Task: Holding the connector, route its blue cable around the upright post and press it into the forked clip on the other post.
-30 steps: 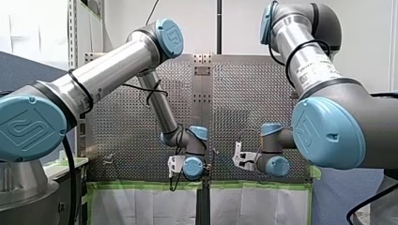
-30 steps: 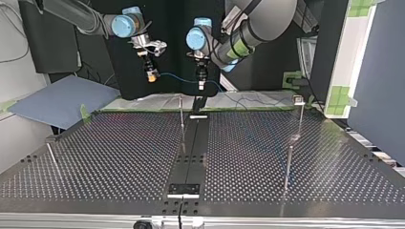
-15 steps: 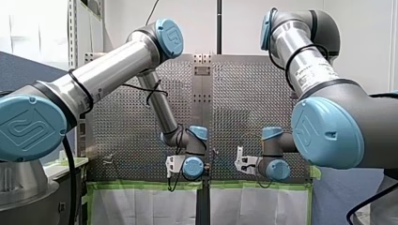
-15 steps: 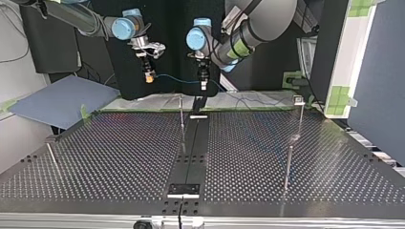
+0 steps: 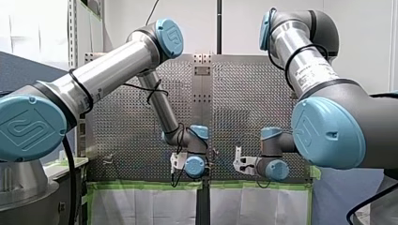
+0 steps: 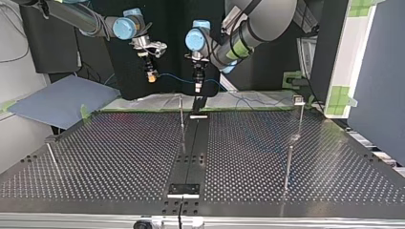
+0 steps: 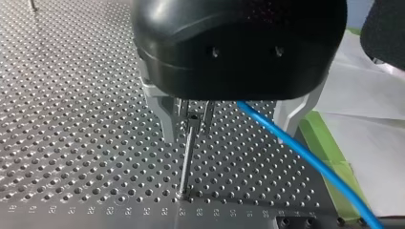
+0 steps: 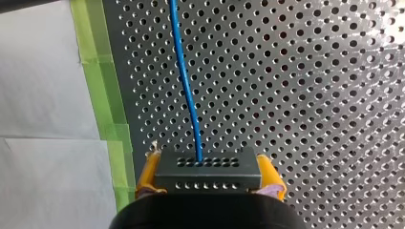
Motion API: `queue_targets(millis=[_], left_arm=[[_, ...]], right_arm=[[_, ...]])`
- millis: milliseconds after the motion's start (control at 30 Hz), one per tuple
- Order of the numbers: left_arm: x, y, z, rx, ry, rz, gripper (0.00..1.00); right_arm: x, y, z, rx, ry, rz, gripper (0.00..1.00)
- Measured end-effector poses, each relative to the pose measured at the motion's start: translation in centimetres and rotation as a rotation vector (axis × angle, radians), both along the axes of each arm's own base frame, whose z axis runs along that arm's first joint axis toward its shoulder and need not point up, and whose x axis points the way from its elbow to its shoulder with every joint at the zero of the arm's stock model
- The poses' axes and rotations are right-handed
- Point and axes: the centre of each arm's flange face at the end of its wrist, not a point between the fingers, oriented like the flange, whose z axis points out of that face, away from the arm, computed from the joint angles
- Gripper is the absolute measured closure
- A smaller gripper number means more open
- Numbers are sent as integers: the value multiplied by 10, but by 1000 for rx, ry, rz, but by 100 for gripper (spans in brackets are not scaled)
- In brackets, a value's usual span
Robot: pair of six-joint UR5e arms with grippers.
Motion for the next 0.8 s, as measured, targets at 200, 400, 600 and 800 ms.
queue_targets(millis=[200,400,600,800], left_arm=[[2,1,0,6,-1,1,0],[3,1,1,3,-4,2,9],[4,1,1,0,-7,4,52],[4,1,1,-4,-7,1,100]], right_arm=[[1,1,0,0,-2,13,100],[3,2,0,-1,-4,25,100],[3,2,0,-2,-6,30,100],[3,2,0,-1,-6,32,100]])
